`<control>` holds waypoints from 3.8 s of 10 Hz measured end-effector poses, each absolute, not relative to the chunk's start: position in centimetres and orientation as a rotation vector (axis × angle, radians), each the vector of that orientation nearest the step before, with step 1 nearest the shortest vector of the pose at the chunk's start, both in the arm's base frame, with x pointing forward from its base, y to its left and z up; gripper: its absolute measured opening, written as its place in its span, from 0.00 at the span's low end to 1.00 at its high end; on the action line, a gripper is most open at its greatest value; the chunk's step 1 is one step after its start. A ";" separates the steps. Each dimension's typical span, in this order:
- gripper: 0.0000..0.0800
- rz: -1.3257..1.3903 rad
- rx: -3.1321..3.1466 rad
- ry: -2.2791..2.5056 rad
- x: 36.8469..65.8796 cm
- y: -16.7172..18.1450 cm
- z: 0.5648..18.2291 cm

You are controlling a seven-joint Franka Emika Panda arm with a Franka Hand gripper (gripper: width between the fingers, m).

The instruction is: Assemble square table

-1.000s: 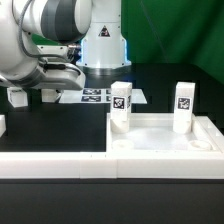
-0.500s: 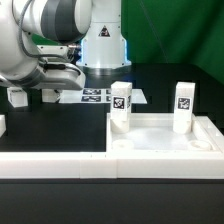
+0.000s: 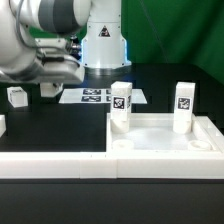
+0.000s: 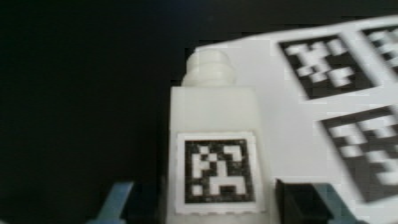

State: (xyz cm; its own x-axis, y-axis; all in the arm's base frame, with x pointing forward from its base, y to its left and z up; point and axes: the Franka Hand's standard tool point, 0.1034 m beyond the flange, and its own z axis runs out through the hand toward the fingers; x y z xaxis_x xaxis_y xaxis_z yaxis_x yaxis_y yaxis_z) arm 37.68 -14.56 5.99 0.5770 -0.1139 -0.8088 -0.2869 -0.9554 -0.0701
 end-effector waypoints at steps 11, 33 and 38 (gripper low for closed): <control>0.36 0.564 -3.009 0.137 47.3 -11.4 11.0; 0.36 -0.848 -2.954 0.384 66.1 5.3 15.1; 0.36 -0.831 -3.003 0.273 65.2 8.3 12.5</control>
Offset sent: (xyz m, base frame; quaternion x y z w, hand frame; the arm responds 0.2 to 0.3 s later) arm 0.0000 0.0000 0.0000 0.0000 0.1296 0.0000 0.9916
